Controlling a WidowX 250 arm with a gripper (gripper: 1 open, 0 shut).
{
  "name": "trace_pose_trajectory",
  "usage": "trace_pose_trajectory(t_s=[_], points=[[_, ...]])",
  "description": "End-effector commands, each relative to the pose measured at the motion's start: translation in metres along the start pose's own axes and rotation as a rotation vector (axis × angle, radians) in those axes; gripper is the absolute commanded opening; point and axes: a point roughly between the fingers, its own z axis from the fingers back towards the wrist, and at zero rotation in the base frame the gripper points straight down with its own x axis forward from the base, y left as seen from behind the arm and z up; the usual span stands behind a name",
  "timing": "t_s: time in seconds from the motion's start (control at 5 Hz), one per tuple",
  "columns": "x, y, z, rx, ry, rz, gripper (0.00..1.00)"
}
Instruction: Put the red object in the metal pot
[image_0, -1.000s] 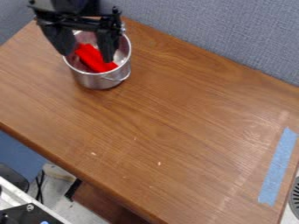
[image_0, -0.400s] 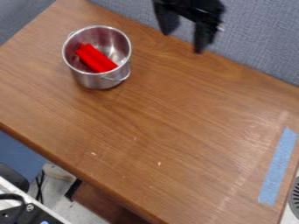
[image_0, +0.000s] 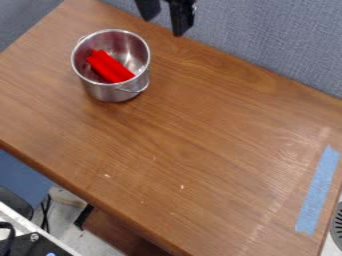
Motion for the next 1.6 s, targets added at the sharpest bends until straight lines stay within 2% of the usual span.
trace_pose_trajectory(t_s=[0.0, 0.2, 0.4, 0.6, 1.0, 1.2, 1.4], points=[[-0.003, 0.009, -0.006, 0.021, -0.005, 0.102, 1.0], [-0.004, 0.016, -0.02, 0.03, 0.021, 0.138, 1.0], [-0.007, 0.016, -0.018, 0.022, 0.049, -0.072, 1.0], [-0.008, 0.017, -0.016, -0.013, 0.055, -0.265, 1.0], [-0.014, 0.026, 0.011, -0.028, -0.007, -0.273, 1.0], [-0.034, 0.004, 0.031, -0.014, -0.057, -0.117, 1.0], [-0.017, 0.011, 0.018, 0.004, -0.068, -0.004, 1.0]])
